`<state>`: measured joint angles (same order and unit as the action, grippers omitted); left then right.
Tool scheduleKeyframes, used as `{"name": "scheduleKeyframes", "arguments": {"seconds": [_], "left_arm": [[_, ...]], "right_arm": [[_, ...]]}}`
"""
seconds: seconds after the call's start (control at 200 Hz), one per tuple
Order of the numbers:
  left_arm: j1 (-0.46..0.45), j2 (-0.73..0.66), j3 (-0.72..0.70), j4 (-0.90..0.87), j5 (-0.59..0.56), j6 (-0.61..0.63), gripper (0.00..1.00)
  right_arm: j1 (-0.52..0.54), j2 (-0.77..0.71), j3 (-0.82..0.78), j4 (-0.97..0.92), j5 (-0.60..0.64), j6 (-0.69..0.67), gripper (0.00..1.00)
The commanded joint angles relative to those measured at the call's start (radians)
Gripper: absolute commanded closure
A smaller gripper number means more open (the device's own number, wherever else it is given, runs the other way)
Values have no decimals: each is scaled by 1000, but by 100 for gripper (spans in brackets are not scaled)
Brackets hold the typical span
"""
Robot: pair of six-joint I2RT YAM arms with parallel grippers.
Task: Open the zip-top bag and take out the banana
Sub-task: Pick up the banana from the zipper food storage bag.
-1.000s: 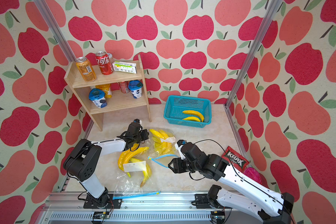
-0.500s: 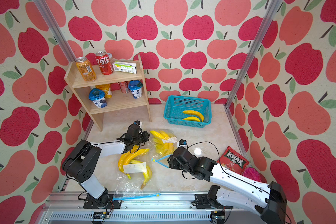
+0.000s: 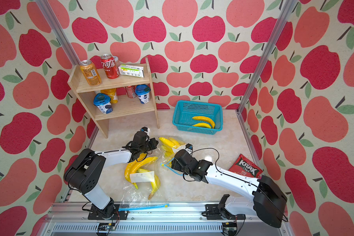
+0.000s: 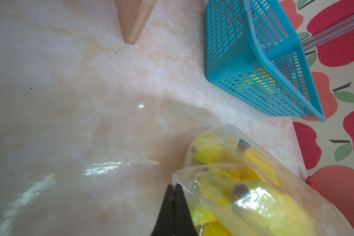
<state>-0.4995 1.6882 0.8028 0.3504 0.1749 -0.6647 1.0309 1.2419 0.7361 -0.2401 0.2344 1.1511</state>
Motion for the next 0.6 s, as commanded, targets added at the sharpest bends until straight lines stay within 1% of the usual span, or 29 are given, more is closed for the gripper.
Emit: {"name": "scheduleKeyframes", "arguments": {"seconds": [0.0,0.105,0.21,0.295,0.45,0.595], "left_arm": [[-10,-4,-18,18,32,-1,100],[-10,-5,-20,23,32,-1,100],[-10,-11,-28,25,32,-4,100],[-11,-17,-33,27,29,-4,100],[-11,-18,-38,30,35,-10,100],[-13,-19,-44,37,35,-12,100]], "right_arm": [[-11,48,-7,91,-13,42,34],[-15,109,17,38,-32,64,35],[-32,134,10,39,-50,74,40],[-39,140,4,50,-51,72,40],[-43,152,-9,128,-66,62,38],[-51,212,20,116,-99,64,39]]}}
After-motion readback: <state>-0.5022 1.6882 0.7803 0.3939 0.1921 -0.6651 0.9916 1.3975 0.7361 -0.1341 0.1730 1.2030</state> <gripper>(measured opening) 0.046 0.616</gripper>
